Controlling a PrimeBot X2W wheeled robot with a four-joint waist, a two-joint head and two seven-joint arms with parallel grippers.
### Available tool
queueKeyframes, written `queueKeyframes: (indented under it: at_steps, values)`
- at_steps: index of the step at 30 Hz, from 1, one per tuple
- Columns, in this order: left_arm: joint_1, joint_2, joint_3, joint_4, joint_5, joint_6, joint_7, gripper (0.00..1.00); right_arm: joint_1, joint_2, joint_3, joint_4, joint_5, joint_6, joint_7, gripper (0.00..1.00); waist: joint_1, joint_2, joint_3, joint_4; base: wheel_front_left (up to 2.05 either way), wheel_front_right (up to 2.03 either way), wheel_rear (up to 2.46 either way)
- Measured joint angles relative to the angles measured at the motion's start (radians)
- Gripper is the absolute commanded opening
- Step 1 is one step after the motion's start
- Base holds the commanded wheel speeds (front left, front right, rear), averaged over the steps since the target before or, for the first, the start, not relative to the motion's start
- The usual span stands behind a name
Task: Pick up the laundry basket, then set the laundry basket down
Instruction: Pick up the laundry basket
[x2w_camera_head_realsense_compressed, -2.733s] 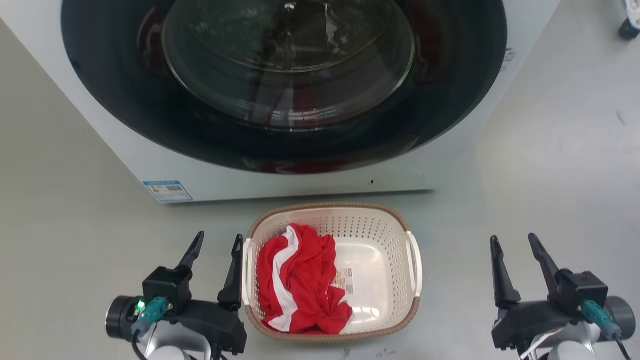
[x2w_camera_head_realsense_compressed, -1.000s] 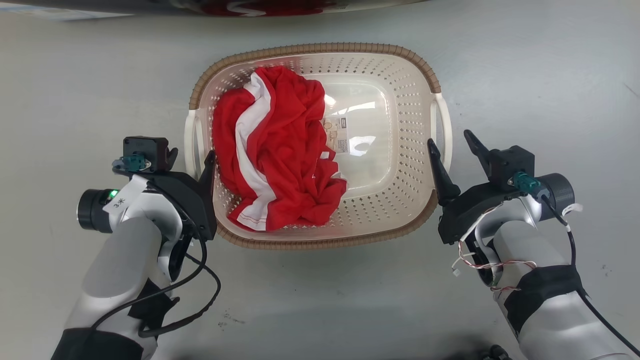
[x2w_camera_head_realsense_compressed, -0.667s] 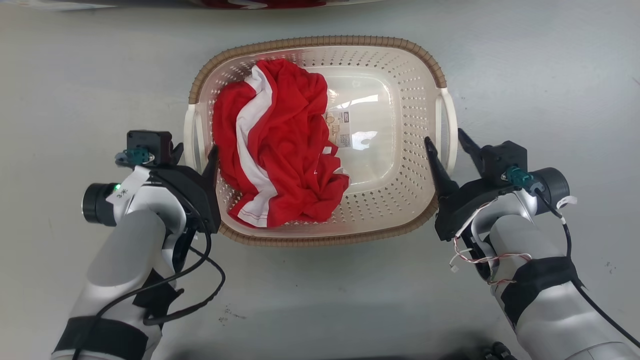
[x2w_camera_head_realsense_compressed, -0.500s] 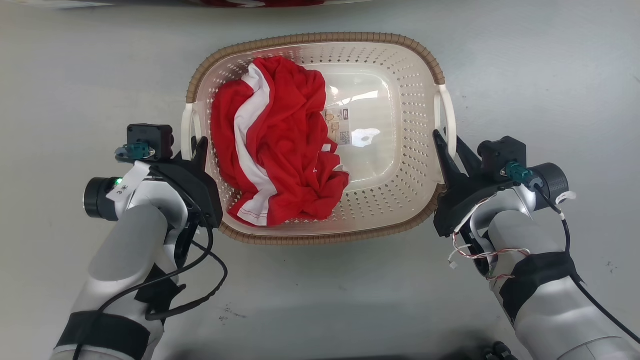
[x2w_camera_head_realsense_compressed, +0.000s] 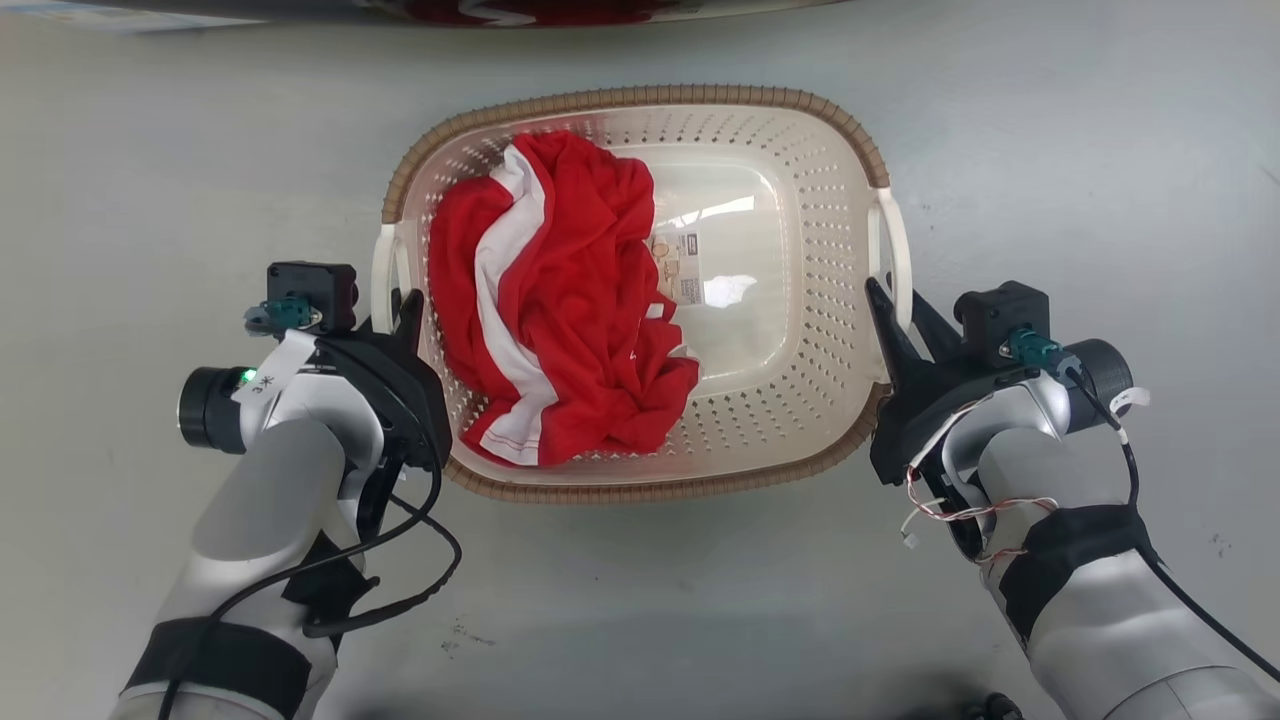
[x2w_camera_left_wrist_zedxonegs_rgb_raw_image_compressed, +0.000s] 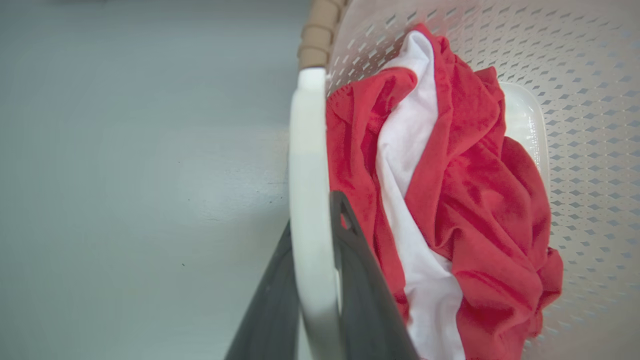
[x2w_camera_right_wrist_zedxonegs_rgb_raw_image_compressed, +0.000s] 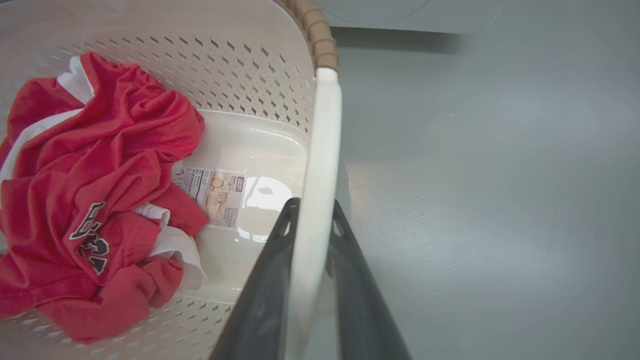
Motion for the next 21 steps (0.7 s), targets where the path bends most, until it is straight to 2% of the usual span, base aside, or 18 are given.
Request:
queueKeyframes:
  at_steps: [10, 21]
  values:
    - [0.001, -0.023, -0.022, 0.067, -0.003, -0.008, -0.004, 0.00, 0.002, 0.003, 0.005, 0.085, 0.027, 0.026, 0.002, 0.00, 0.0000, 0.0000, -0.070, 0.002, 0.00, 0.00, 0.00]
    - [0.022, -0.048, -0.031, 0.147, -0.049, -0.016, 0.044, 0.00, 0.016, 0.013, 0.016, 0.183, 0.046, 0.051, 0.050, 0.00, 0.0000, 0.0000, -0.182, 0.007, 0.00, 0.00, 0.00]
